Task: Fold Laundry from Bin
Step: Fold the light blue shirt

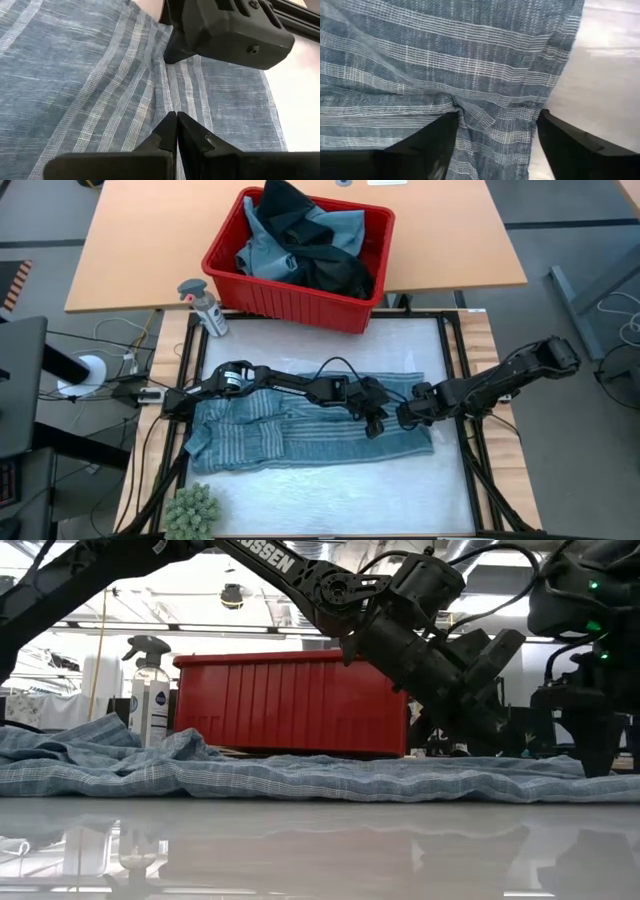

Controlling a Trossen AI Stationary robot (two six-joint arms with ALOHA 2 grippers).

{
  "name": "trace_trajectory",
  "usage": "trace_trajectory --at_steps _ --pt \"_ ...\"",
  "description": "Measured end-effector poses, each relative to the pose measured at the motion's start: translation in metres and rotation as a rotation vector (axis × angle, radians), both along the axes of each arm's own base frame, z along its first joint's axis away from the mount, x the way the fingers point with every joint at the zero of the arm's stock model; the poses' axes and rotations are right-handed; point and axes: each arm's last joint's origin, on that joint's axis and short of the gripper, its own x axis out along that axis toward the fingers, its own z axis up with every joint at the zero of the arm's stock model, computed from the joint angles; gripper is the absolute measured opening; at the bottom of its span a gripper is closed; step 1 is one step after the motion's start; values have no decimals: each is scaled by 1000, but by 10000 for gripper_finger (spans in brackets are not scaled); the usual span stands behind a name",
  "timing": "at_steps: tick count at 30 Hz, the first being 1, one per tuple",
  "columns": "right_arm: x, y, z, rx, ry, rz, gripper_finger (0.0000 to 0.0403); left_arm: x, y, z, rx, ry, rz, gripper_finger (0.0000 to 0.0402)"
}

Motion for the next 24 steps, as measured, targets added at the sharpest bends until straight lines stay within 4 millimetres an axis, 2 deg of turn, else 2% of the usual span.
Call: trace_trajectory --at_steps 7,16,18,24 --pt "1 -3 0 39 0 -29 199 0 0 0 -14 1 0 0" --pt "2 -3 0 48 -12 -36 50 -2 -1 6 -62 7 -23 0" --pt "3 -3 0 49 -12 -35 23 -5 1 18 -65 7 -18 0" --pt "5 -2 3 43 -6 -29 23 -24 12 81 -71 -18 -20 0"
